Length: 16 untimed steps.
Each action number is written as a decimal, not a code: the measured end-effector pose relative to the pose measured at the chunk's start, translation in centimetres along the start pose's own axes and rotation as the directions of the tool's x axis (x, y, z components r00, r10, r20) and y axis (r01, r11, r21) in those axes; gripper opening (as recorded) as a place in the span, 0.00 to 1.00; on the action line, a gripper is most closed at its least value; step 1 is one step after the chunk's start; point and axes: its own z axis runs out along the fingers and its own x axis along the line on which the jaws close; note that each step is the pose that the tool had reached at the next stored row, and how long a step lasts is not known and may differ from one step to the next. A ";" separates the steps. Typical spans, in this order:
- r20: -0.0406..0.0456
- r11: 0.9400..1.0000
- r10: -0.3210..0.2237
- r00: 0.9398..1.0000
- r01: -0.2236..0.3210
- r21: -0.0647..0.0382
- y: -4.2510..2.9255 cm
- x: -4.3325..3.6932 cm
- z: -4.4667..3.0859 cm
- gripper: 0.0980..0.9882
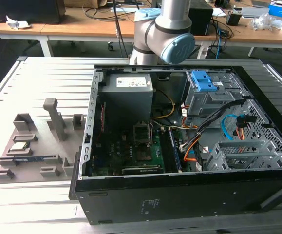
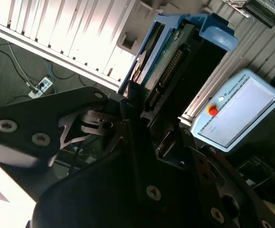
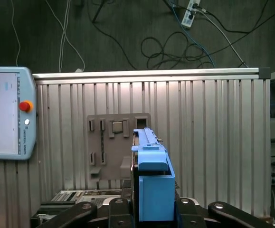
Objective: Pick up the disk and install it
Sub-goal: 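Pick up the disk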
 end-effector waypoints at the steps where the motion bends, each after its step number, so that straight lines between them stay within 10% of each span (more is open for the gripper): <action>1: 0.000 1.000 0.000 1.000 0.000 0.000 -0.01 0.01 -0.42 0.30; 16: 0.000 1.000 0.000 1.000 0.000 0.000 -0.06 0.16 -4.74 0.30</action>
